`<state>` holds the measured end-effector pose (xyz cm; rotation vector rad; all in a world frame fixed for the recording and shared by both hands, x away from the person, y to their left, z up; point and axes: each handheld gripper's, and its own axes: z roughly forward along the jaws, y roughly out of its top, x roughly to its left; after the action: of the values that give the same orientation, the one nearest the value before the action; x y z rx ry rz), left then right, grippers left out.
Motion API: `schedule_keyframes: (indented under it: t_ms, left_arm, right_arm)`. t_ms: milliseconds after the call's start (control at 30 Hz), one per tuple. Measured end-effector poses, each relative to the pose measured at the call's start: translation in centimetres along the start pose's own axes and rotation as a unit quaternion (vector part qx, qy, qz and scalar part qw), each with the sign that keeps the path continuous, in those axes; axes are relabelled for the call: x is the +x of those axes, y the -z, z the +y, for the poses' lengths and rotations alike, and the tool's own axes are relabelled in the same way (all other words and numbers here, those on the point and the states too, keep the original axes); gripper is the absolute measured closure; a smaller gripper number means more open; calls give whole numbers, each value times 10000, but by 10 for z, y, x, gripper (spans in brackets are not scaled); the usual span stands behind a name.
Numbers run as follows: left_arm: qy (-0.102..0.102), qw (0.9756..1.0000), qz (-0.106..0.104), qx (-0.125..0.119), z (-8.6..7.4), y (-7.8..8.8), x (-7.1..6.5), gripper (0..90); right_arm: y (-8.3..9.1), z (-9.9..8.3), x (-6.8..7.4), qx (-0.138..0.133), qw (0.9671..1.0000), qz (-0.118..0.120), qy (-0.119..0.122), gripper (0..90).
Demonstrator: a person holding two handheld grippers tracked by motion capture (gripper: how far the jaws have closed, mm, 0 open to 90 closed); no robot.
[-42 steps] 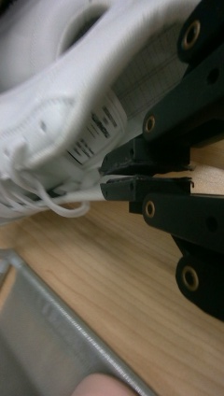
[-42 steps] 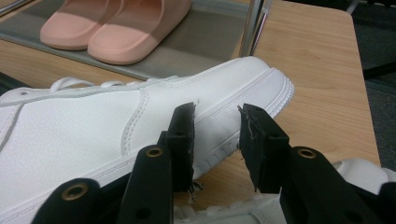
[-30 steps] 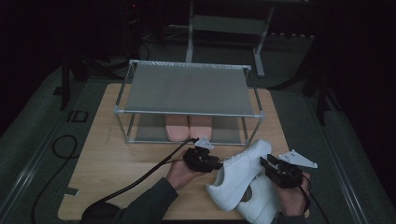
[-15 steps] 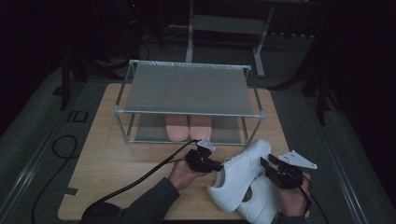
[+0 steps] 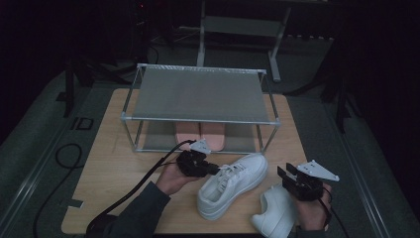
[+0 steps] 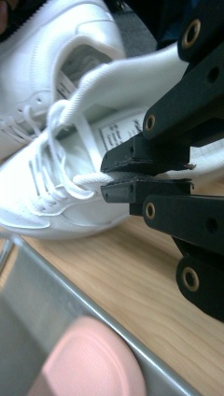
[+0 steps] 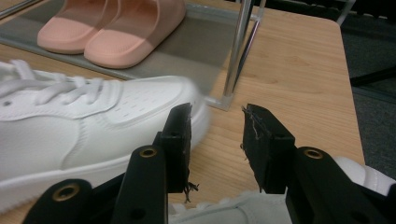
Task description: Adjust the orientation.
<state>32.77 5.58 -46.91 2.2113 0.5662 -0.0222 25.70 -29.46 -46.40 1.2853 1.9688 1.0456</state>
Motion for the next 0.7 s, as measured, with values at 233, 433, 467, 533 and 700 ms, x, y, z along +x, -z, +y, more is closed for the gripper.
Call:
schedule_keyframes:
  t_ms: [233, 433, 467, 533, 700]
  left_arm:
    - [123, 9996, 268, -21, -16, 22, 10, 844]
    - [340, 9984, 435, -128, -33, 41, 18, 842]
    - [388, 9981, 463, -155, -36, 44, 20, 842]
    - [446, 9975, 517, -173, -41, 51, 23, 841]
    - [536, 9965, 587, -247, -51, 61, 26, 837]
  right_arm:
    - [0, 0, 0, 12, 10000, 1, 5, 615]
    - [0, 0, 0, 10, 10000, 4, 14, 615]
    - [0, 0, 0, 8, 10000, 2, 8, 615]
    - [0, 0, 0, 9, 10000, 6, 10, 615]
    - [0, 0, 1, 19, 10000, 19, 23, 615]
